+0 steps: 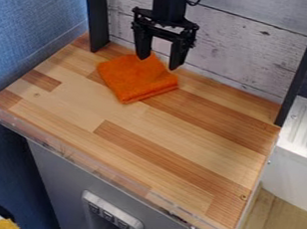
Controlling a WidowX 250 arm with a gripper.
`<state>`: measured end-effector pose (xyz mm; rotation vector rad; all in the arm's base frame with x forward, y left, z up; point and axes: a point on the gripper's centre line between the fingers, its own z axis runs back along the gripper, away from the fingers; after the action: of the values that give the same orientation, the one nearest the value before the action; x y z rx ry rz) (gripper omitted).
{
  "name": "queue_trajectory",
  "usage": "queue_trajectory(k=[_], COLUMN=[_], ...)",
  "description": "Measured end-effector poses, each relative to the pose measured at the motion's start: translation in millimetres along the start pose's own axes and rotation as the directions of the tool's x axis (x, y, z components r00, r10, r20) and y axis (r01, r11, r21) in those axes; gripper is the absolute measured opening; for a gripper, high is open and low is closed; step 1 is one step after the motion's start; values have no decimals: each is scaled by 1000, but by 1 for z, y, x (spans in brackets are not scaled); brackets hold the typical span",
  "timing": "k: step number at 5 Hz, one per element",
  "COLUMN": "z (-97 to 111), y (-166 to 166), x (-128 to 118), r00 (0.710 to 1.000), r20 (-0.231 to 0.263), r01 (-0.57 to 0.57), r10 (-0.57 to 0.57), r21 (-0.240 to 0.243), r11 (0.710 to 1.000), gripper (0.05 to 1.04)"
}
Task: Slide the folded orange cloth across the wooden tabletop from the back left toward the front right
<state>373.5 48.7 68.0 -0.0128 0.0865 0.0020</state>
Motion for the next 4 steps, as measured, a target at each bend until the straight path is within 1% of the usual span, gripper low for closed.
queue_trajectory(k=[1,2,3,4], z=[1,-1,-10,-14], y=[0,3,9,13], x=[1,5,3,5], r00=[998,985,957,917], r20=[6,36,42,65], r01=[66,170,287,392], r10=[-66,-170,-288,-393], r21=[1,12,19,35], r11=[998,985,958,919], gripper=[999,999,999,999])
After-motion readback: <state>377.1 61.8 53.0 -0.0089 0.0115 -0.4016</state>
